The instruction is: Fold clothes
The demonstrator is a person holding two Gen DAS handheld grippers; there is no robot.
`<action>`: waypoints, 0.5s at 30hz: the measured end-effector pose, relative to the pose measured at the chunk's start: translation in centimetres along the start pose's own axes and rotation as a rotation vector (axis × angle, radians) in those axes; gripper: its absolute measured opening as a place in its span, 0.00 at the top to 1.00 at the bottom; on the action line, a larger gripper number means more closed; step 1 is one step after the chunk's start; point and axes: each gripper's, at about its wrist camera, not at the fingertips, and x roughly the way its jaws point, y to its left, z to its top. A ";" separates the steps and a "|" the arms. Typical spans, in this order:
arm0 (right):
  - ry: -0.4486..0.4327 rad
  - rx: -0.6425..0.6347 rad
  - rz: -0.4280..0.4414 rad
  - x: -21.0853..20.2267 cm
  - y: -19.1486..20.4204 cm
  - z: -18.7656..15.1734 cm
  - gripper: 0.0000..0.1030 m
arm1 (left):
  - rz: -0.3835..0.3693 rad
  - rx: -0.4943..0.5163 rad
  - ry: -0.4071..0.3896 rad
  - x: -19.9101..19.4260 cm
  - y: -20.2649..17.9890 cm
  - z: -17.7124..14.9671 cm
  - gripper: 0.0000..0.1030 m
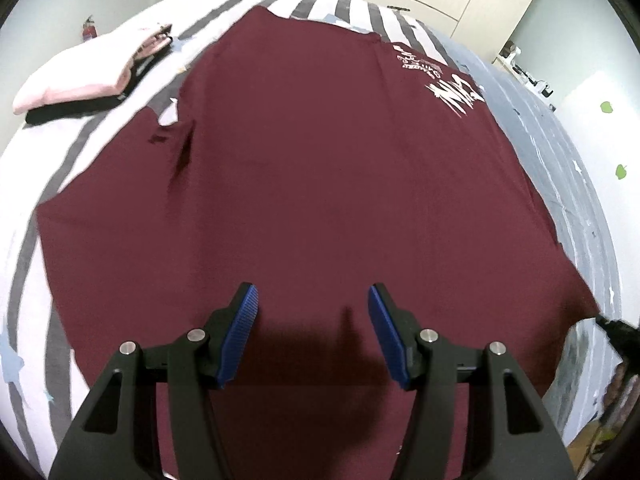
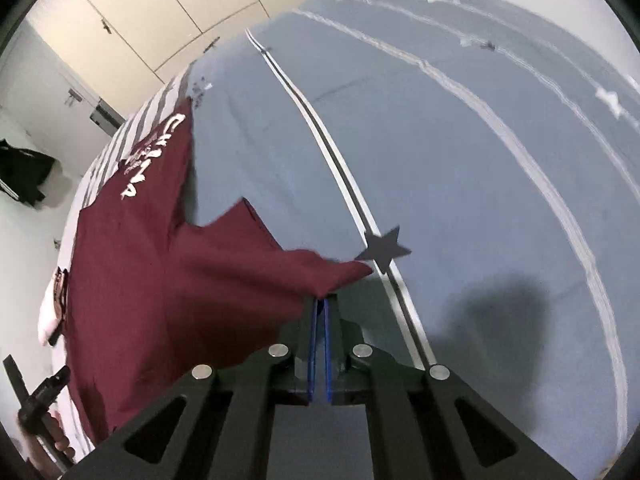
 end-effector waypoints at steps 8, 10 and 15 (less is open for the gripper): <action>-0.081 0.202 0.038 0.7 -2.6 1.5 0.60 | -0.003 0.034 0.008 0.2 -1.1 0.3 0.47; -0.087 0.220 0.060 1.1 -2.4 2.2 0.55 | 0.002 0.037 0.008 0.2 -1.1 0.3 0.47; -0.089 0.182 0.099 2.0 -0.9 3.8 0.55 | 0.004 0.022 0.009 0.2 -0.7 0.5 0.47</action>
